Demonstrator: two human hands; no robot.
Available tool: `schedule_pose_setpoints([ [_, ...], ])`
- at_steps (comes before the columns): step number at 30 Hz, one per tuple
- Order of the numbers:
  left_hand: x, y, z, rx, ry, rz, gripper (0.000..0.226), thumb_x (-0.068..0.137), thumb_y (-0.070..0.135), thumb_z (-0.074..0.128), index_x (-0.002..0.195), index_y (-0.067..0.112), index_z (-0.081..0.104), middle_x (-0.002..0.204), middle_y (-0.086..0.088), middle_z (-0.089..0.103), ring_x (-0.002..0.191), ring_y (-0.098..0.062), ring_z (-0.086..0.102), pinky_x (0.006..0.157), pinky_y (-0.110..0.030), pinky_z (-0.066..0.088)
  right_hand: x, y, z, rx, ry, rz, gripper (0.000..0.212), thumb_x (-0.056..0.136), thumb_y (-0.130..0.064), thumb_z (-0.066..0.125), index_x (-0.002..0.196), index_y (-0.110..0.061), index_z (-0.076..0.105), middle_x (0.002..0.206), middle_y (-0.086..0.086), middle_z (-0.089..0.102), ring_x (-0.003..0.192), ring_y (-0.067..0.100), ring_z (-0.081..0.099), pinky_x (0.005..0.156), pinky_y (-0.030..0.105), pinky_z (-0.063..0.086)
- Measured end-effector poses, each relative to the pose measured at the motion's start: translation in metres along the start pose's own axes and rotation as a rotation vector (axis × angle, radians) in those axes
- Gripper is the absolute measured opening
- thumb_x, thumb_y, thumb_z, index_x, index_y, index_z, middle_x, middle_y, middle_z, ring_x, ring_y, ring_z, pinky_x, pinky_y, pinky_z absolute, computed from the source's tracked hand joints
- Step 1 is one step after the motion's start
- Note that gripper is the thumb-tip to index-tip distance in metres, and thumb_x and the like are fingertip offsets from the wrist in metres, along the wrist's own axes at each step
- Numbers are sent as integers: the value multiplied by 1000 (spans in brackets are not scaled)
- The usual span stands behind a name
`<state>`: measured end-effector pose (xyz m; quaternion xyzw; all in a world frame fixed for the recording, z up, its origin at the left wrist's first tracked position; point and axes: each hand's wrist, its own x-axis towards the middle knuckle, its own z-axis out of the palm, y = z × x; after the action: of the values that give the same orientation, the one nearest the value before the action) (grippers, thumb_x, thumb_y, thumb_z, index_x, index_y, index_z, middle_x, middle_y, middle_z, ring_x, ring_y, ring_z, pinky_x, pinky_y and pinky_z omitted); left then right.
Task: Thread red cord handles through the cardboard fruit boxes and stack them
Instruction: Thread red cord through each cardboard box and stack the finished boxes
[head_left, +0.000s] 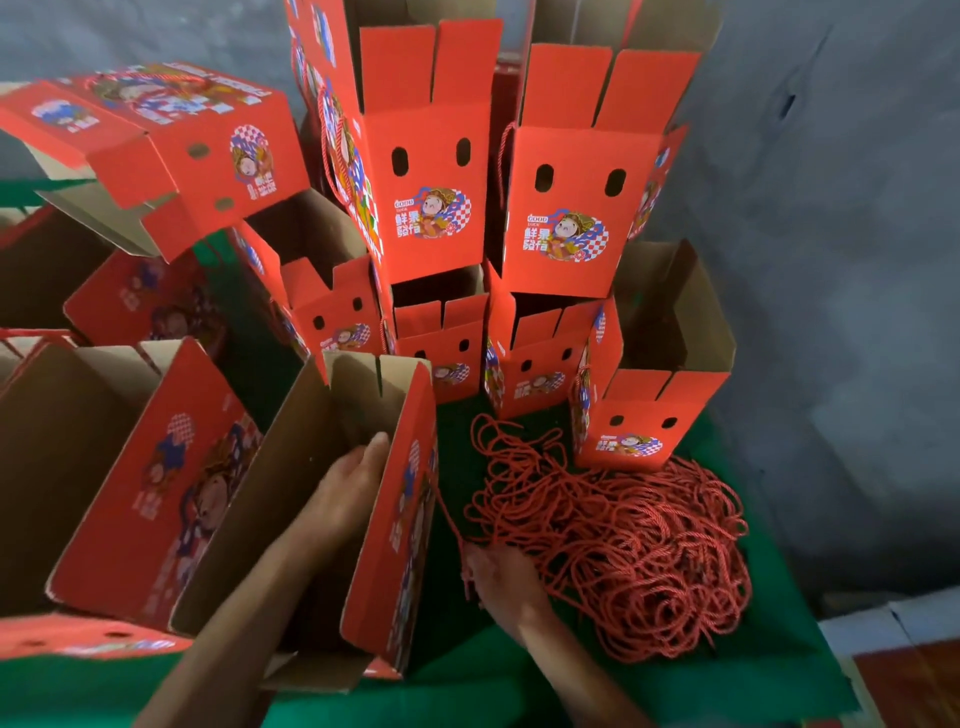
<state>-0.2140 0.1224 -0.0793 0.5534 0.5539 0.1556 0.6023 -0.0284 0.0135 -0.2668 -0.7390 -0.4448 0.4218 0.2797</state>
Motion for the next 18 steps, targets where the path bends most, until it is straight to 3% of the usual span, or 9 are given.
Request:
schedule_pose_setpoints([
  [2,-10,5,-3,-61,-10,-9,62,93,76,31,124,32,62,110,1,75,104,-19,71,84,-40,55,4,-1,-3,-253,88,-115,33,106,-37,51,84,-16,65,87,1,65,80,16,63,77,42,54],
  [4,-21,9,-5,-168,-66,-19,63,85,85,37,114,39,68,110,7,76,106,-19,72,89,-42,54,14,-10,-4,-292,137,-178,18,103,-35,57,102,-21,68,103,-4,64,94,13,61,81,33,51],
  [6,-32,9,-5,-175,-154,-5,60,78,86,50,120,45,65,118,8,73,111,-19,71,97,-49,52,29,-22,0,-368,152,-227,19,102,-31,59,112,-18,69,111,0,65,102,17,63,84,33,51],
  [11,-56,-1,-2,-51,-300,-18,51,82,50,76,128,45,54,120,8,71,110,-15,70,97,-48,56,55,-35,15,-663,109,-163,26,104,-34,50,114,-21,70,121,6,61,109,29,66,86,39,52],
  [14,-62,-12,-9,-82,-364,-84,36,88,38,73,120,47,60,116,7,74,107,-14,71,92,-38,60,60,-35,18,-659,89,-136,25,102,-34,53,109,-19,72,117,8,67,108,31,69,83,38,54],
  [16,-59,-24,-16,-126,-236,-150,53,78,42,74,127,32,56,113,-2,75,102,-22,74,91,-39,60,61,-38,16,-570,101,-141,23,101,-34,57,102,-18,73,105,8,74,99,29,72,75,37,54],
  [18,-56,-30,-19,-167,-184,-198,60,75,40,74,127,20,53,103,-7,78,92,-25,76,75,-34,62,58,-40,10,-337,151,-196,16,101,-29,61,97,-18,72,94,3,75,89,24,72,71,38,52],
])
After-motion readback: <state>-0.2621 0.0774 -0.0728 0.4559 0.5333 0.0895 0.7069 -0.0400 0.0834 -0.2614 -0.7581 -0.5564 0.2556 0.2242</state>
